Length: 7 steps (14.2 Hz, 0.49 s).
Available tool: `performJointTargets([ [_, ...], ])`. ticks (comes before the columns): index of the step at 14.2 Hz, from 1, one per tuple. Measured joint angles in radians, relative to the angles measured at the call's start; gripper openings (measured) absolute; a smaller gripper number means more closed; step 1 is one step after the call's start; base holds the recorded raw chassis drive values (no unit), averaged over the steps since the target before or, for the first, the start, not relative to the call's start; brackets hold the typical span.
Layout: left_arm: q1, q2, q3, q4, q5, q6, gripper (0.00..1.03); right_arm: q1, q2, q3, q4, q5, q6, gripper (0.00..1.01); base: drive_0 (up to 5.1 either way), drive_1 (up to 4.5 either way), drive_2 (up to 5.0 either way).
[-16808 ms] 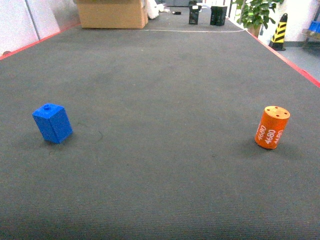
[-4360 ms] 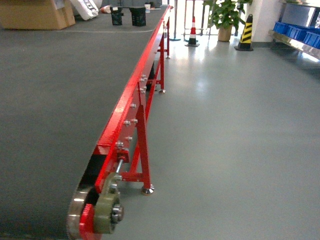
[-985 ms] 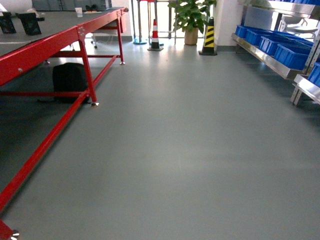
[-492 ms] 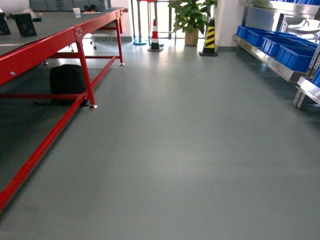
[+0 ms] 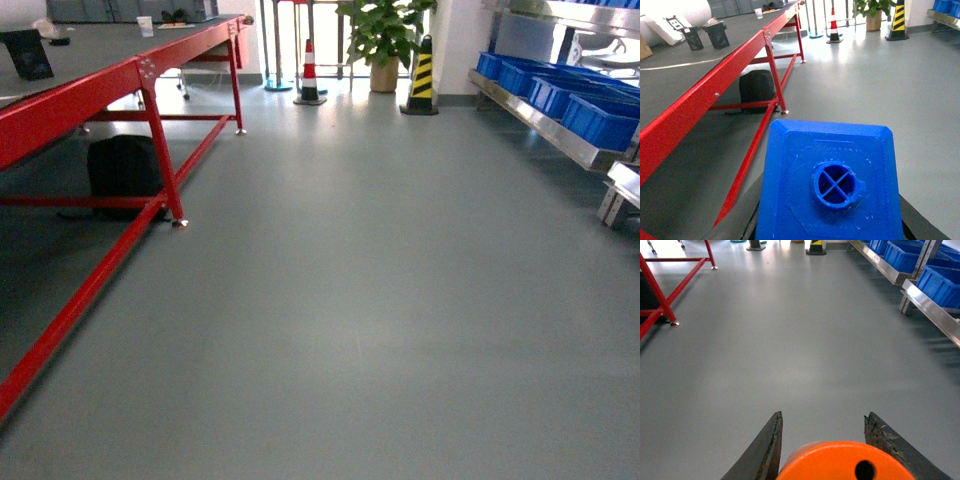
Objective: Sort blue parts and orange caps into right shelf containers
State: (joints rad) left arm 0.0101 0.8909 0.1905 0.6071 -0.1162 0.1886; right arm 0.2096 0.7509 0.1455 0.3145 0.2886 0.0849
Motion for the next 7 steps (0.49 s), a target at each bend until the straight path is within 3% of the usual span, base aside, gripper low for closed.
performJointTargets([
  [7,0.0,-0.001,0.0,0.0,0.0,0.0,0.44,0.0,-0.002,0.0,-0.001,0.0,0.0,0.43,0.0,4.19,-4.2],
])
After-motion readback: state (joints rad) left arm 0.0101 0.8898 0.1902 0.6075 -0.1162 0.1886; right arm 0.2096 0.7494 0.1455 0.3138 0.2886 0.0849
